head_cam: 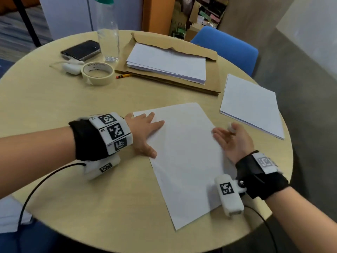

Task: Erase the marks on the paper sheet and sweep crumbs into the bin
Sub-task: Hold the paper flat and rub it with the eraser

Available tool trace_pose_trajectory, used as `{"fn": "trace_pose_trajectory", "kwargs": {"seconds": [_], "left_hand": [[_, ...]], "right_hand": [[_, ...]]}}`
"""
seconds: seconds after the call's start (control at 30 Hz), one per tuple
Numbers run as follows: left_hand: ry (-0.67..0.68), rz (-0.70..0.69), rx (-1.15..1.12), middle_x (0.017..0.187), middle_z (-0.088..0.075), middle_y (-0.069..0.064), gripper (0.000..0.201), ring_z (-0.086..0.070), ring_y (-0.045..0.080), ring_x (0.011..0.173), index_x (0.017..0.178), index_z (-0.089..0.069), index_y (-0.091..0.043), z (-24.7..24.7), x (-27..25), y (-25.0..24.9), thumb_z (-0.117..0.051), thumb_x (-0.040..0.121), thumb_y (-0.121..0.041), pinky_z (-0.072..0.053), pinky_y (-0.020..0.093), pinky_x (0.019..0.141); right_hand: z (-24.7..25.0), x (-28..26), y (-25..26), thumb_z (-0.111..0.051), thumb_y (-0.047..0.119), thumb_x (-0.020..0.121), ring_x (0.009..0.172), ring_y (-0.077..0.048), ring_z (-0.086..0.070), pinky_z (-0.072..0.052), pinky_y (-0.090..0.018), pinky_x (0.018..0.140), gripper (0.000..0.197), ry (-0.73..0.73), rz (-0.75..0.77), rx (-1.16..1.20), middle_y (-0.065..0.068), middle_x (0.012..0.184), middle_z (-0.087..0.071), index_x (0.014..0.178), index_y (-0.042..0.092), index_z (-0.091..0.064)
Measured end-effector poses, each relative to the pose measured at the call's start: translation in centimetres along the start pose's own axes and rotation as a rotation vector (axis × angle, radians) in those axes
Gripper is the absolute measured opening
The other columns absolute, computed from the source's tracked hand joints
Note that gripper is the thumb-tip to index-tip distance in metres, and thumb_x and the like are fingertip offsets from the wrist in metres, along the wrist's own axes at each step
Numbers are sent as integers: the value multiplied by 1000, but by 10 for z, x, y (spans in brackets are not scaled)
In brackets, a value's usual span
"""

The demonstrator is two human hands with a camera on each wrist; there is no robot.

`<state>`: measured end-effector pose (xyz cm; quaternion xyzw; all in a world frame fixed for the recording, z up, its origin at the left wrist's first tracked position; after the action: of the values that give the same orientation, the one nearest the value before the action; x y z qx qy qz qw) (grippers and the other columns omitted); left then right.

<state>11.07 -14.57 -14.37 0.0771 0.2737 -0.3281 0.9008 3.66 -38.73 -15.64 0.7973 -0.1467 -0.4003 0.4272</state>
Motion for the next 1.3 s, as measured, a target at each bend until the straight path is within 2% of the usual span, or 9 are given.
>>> {"fn": "trace_pose_trajectory", "kwargs": {"seconds": [0.1, 0.2, 0.33, 0.53, 0.63, 0.8, 1.0, 1.17, 1.3], "left_hand": [[-6, 6, 46, 158, -3, 6, 97, -14, 27, 144, 150, -1, -32, 7, 2, 0, -56, 77, -65, -18, 47, 116], [-48, -6, 42, 149, -22, 2, 86, -31, 25, 134, 144, -20, -33, 27, 10, 0, -63, 75, -60, -31, 43, 109], [14, -205, -10, 158, 0, -7, 108, -3, 19, 146, 148, -5, -39, 36, 30, -17, -76, 67, -51, -14, 45, 118], [130, -327, 127, 153, 31, -9, 131, 25, 18, 143, 144, 23, -36, 16, 44, -27, -75, 61, -59, 8, 46, 117], [147, -328, 173, 151, 35, -7, 134, 26, 20, 142, 142, 28, -35, 13, 45, -27, -75, 61, -60, 8, 48, 117], [154, -313, 198, 151, 36, -4, 135, 27, 22, 142, 141, 31, -32, 14, 46, -29, -75, 62, -59, 7, 50, 117], [146, -329, 177, 150, 37, -2, 139, 27, 25, 141, 142, 30, -31, 12, 49, -29, -78, 58, -57, 6, 55, 116], [149, -332, 181, 150, 38, -4, 137, 27, 24, 142, 141, 31, -33, 12, 49, -28, -77, 60, -57, 4, 56, 116], [137, -342, 207, 149, 39, -3, 140, 27, 25, 142, 140, 32, -33, 11, 52, -28, -76, 56, -63, 3, 56, 116]], "right_hand": [[24, 7, 31, -51, 18, 90, 60, -20, -54, -50, -26, 53, 20, -180, 150, -15, -6, 73, -49, 73, 8, -47], [-10, -2, 32, -53, 11, 89, 54, -16, -45, -44, -20, 46, 22, 2, 125, -110, -3, 65, -43, 68, 11, -46], [-73, -33, -1, -63, 14, 86, 41, -10, -51, -43, -17, 40, 12, 372, 97, -772, -5, 67, -54, 82, 4, -60], [-125, -77, -64, -66, 16, 78, 36, -9, -49, -41, -14, 41, 22, 764, 224, -1506, -4, 49, -58, 59, 4, -63], [-125, -73, -58, -63, 11, 76, 29, -6, -44, -37, -13, 35, 24, 717, 251, -1593, 2, 39, -55, 52, 9, -57], [-113, -51, -16, -60, 10, 72, 35, -12, -47, -34, -12, 33, 16, 471, 351, -1624, -19, 60, -67, 61, -2, -62], [-140, -94, -62, -63, 6, 79, 28, -4, -45, -37, -11, 34, 43, 796, 331, -1637, 9, 30, -50, 51, 33, -45], [-123, -57, -12, -59, 9, 77, 61, -31, -64, -45, -29, 53, 13, 451, 513, -1714, -24, 76, -70, 66, 3, -56], [-134, -93, -64, -61, 10, 78, 49, -26, -51, -38, -30, 51, 24, 764, 418, -1691, -28, 70, -65, 69, -12, -58]]}}
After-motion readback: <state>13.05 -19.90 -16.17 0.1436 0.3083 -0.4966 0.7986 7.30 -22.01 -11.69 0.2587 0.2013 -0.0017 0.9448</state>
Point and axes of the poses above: each hand's wrist, its own x-axis towards the middle knuckle, its own z-axis out of the back of the hand, y = z × x, the point moved 9 cm from there along x, towards the middle knuckle
